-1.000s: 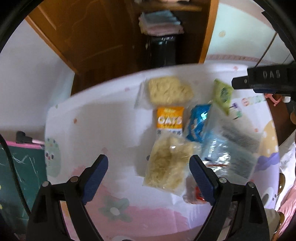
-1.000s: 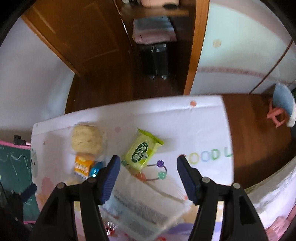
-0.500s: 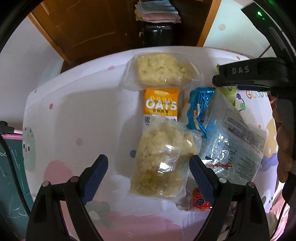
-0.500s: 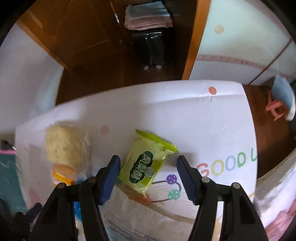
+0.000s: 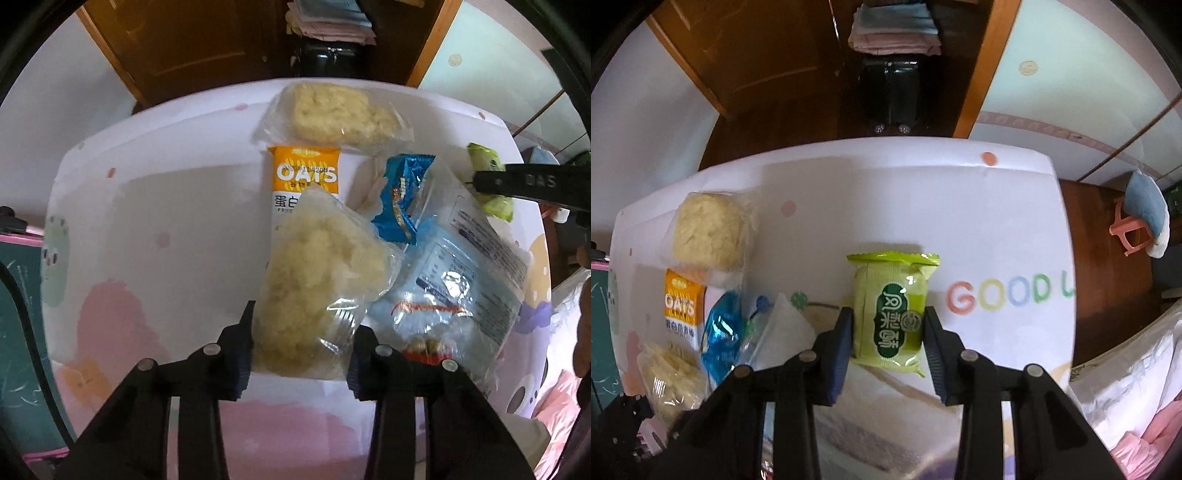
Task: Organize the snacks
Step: 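Carry both packs over the white tray and open both grippers to release them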
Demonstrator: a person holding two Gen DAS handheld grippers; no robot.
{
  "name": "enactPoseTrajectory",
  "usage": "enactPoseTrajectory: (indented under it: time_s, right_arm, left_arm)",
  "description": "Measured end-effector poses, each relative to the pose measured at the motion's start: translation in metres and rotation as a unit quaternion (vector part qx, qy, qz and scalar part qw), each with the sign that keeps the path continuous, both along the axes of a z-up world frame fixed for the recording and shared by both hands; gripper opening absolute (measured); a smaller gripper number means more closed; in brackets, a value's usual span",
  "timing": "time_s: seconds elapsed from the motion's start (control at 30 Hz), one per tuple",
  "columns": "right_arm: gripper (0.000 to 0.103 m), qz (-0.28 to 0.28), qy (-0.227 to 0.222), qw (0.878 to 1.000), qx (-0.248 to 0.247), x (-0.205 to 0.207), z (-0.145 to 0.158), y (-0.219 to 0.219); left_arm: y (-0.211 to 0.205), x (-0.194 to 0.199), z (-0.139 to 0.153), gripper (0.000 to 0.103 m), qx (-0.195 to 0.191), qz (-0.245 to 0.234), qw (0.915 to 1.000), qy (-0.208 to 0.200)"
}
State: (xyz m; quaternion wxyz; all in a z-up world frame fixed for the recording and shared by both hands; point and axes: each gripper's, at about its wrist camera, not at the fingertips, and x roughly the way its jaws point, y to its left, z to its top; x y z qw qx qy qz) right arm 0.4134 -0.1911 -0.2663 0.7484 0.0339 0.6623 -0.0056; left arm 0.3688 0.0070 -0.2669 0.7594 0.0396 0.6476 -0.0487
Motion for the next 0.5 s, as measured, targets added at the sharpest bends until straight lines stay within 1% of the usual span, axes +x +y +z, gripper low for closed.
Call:
enactPoseTrajectory:
  time_s: [0.1,0.17,0.27,0.33,0.37,0.5]
  right_arm:
    - [0.037,-0.004,-0.013,1.000,0.016,-0.010,0.019,-0.010]
    - [0.037,-0.004,-0.027,0.999,0.024,-0.018,0.038,-0.016]
    - [0.037,0.001,-0.041,0.999,0.036,-0.031,0.064,-0.021]
    - [0.037,0.005,-0.054,0.998,0.044,-0.041,0.085,-0.020]
    - [0.037,0.008,-0.061,0.997,0.047,-0.047,0.096,-0.019]
    - [0.037,0.022,-0.094,0.993,0.068,-0.080,0.145,-0.012]
  left_arm:
    - [0.004,-0.011,0.022,0.038,0.003,-0.001,0.9999,-0.016]
    - [0.007,-0.020,0.036,0.038,0.005,-0.003,0.9996,-0.029]
    - [0.012,-0.032,0.067,0.038,0.006,-0.009,0.9987,-0.049]
    - [0.016,-0.046,0.088,0.038,-0.002,-0.013,0.9980,-0.062]
    - [0.022,-0.045,0.099,0.038,-0.006,-0.013,0.9976,-0.067]
    - [0.033,-0.074,0.144,0.038,-0.020,-0.021,0.9950,-0.096]
